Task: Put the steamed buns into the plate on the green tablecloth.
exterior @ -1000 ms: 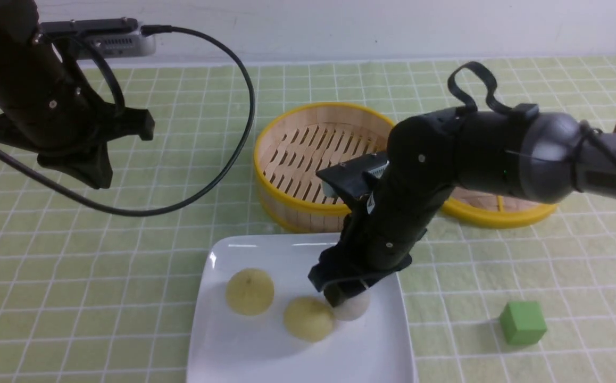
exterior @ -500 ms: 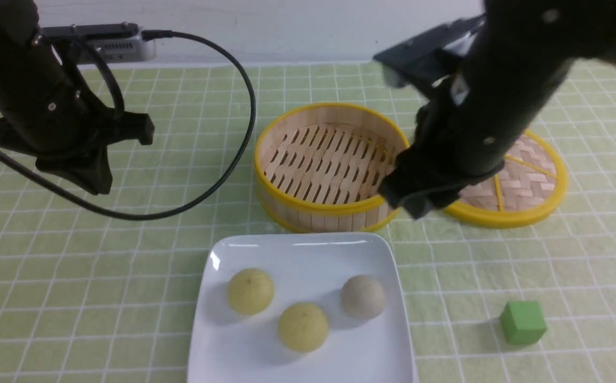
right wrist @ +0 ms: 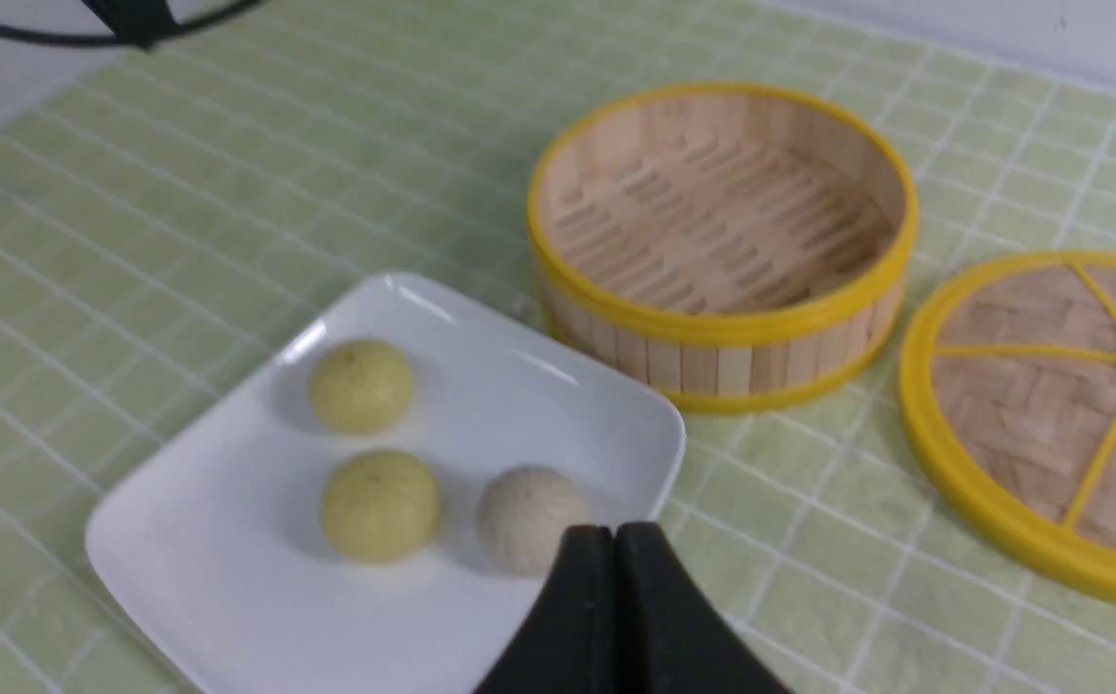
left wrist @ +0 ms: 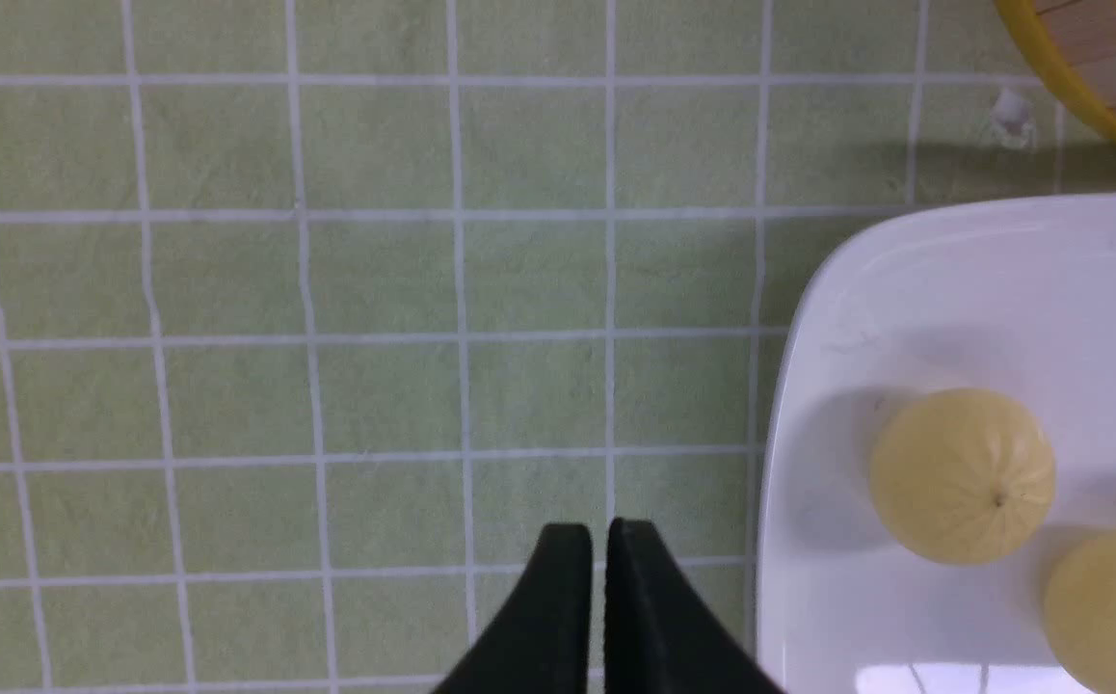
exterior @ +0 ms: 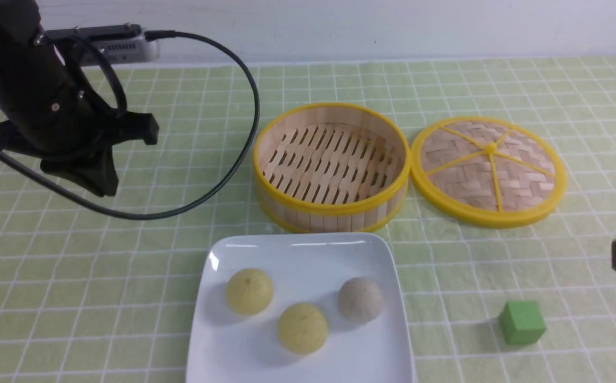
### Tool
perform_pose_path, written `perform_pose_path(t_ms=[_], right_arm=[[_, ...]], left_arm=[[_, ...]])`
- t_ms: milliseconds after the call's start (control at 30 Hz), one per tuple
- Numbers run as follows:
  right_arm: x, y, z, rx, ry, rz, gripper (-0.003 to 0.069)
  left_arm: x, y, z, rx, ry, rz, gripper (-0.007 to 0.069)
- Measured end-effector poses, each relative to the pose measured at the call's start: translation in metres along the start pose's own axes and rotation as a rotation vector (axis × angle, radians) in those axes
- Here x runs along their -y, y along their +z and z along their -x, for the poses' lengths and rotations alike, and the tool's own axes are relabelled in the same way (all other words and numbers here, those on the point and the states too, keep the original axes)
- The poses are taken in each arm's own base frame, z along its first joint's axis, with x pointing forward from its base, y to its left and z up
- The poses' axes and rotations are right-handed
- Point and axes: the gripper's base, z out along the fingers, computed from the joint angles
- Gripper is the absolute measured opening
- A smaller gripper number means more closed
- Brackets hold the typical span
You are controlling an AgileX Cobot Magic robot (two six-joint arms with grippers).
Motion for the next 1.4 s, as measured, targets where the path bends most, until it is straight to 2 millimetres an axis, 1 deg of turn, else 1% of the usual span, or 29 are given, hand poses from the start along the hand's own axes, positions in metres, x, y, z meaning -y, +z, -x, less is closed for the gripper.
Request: perform_pose_path(t_ms=[33,100,133,767,833,900,967,1000,1100,1133,1167,1200,1233,1267,1333,1400], right_arm=[[0.0,-0.002,-0.002,0.015,0.003,0.002,-0.0015],[0.002,-0.003,-0.015,0.071,0.005,0.007,-0.0014],[0.003,-0.004,-0.017,0.09,0.0,0.007,-0.0015],[0.003,-0.005,-0.019,0.099,-0.014,0.003,-0.0006],[0.004,-0.011,-0.02,0.126,-0.022,0.003,-0.0003],[0.006,-0.018,-0.026,0.159,-0.026,-0.009,-0.0001],[0.011,-0.023,-0.037,0.187,-0.023,-0.06,0.0],[0.011,-0.024,-0.038,0.194,-0.022,-0.066,0.0],[0.027,-0.023,-0.079,0.164,0.005,-0.234,0.0001],[0.029,-0.023,-0.088,0.152,0.012,-0.269,0.0002],[0.031,-0.022,-0.093,0.14,0.019,-0.286,0.0003],[0.035,-0.022,-0.109,0.117,0.036,-0.344,0.0003],[0.038,-0.022,-0.118,0.102,0.047,-0.384,0.0004],[0.038,-0.023,-0.118,0.102,0.047,-0.392,0.0004],[0.044,-0.022,-0.138,0.059,0.076,-0.485,0.0006],[0.047,-0.02,-0.146,0.04,0.093,-0.526,0.0006]], left_arm=[[0.0,0.0,0.0,0.001,0.0,0.0,0.0048],[0.0,0.0,0.001,0.013,0.002,-0.002,0.005],[0.0,0.0,0.002,0.019,0.008,-0.003,0.0051],[-0.002,0.0,0.004,0.047,0.033,0.021,0.0067],[-0.003,0.0,0.005,0.049,0.04,0.037,0.007],[-0.004,0.0,0.005,0.052,0.044,0.047,0.0071],[-0.005,0.0,0.006,0.063,0.048,0.055,0.0071],[-0.005,0.0,0.006,0.063,0.048,0.055,0.0071],[-0.005,0.0,0.008,0.089,0.05,0.053,0.0071],[-0.005,-0.001,0.009,0.093,0.052,0.057,0.0071],[-0.005,-0.001,0.009,0.092,0.052,0.057,0.0071],[-0.006,-0.002,0.009,0.098,0.054,0.063,0.0071],[-0.006,-0.003,0.008,0.103,0.056,0.066,0.0071],[-0.006,-0.003,0.008,0.103,0.057,0.068,0.0071],[-0.007,-0.014,0.006,0.142,0.062,0.076,0.0071],[-0.009,-0.026,0.004,0.178,0.065,0.081,0.0071]])
